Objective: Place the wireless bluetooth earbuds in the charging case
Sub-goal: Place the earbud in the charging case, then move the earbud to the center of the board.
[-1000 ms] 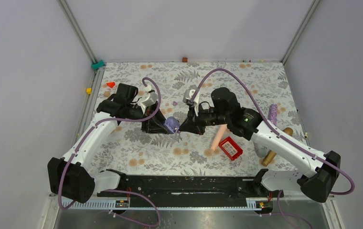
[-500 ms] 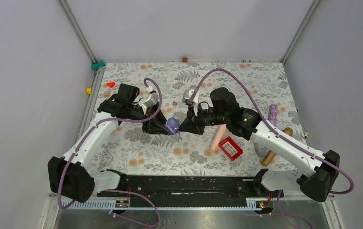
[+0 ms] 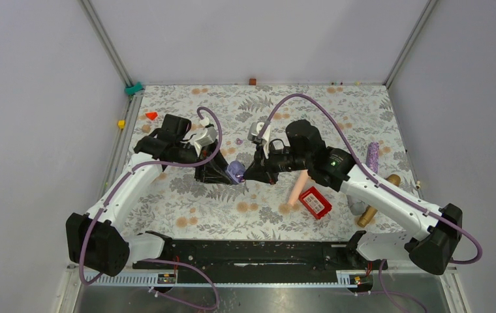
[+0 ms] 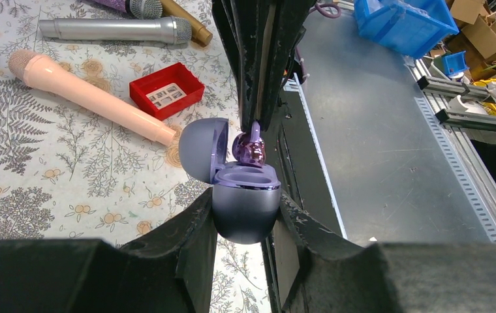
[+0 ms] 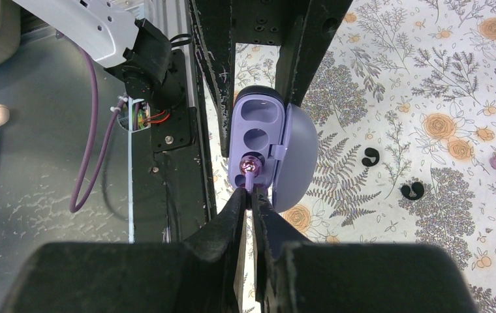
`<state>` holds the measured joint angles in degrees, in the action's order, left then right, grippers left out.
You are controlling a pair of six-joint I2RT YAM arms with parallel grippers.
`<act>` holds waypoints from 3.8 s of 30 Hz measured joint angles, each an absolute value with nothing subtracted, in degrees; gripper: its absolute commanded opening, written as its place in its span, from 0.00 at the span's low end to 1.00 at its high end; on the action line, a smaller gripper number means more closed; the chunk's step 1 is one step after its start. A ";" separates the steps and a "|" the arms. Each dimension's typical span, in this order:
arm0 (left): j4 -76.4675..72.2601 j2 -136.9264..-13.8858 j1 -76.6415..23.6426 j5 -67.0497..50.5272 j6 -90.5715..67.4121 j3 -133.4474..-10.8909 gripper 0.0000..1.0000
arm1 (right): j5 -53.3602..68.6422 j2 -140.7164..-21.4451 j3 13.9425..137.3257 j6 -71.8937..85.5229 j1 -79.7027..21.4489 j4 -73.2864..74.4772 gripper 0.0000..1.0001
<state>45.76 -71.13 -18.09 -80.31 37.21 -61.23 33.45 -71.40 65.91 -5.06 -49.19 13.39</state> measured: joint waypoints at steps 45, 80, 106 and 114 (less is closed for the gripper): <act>45.71 -71.13 -18.20 -80.27 37.50 -60.36 0.00 | 33.45 -72.97 65.71 -5.10 -49.84 12.99 0.25; 50.76 -70.19 -11.07 -78.56 42.24 -63.55 0.00 | 32.93 -60.47 70.89 -8.99 -45.30 22.94 0.69; 73.65 -70.41 5.43 -70.98 66.26 -69.38 0.00 | 3.03 -104.07 95.68 2.11 -36.47 23.27 0.63; 84.79 -71.46 10.37 -72.40 80.29 -68.10 0.00 | 1.93 -123.57 110.17 2.13 -36.47 26.09 0.63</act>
